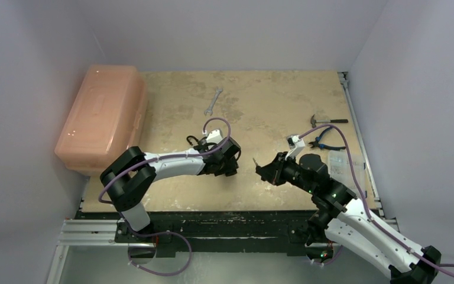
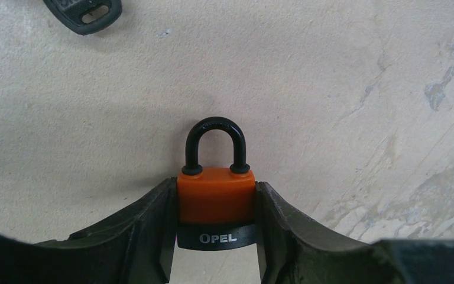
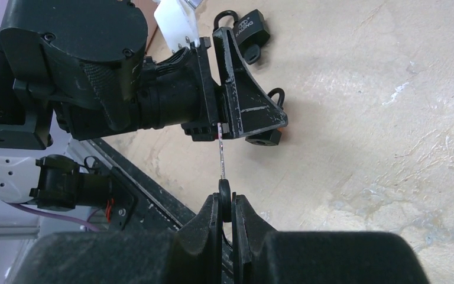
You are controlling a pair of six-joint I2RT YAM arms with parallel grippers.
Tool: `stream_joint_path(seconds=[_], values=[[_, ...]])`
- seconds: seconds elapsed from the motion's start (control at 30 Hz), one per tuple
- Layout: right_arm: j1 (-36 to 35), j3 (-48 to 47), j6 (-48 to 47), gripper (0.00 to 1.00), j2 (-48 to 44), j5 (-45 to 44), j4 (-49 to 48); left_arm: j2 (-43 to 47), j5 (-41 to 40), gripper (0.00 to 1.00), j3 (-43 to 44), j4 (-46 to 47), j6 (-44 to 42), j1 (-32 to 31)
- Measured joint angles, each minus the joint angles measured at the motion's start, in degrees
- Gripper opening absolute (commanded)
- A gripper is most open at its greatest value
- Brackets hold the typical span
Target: Unlock with the key
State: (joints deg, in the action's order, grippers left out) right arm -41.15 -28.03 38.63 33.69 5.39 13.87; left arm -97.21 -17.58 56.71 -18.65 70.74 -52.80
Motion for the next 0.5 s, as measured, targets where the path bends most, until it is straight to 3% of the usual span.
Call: stream_joint_path(seconds=[0.33, 0.43, 0.5], values=[[0.0, 0.2, -1.0, 0.0, 0.0, -0.3, -0.1, 0.7, -2.1, 0.74, -2.3, 1.7, 0.2, -0.2], [0.0, 0.2, -1.3, 0.0, 0.1, -0.5, -0.1, 1.7, -2.4, 0.74, -2.7, 2.1, 0.2, -0.2], [0.0, 0.2, -1.4, 0.0, 0.1, -0.7, -0.1, 2.7, -2.4, 0.68, -3.0, 2.1, 0.1, -0.2]])
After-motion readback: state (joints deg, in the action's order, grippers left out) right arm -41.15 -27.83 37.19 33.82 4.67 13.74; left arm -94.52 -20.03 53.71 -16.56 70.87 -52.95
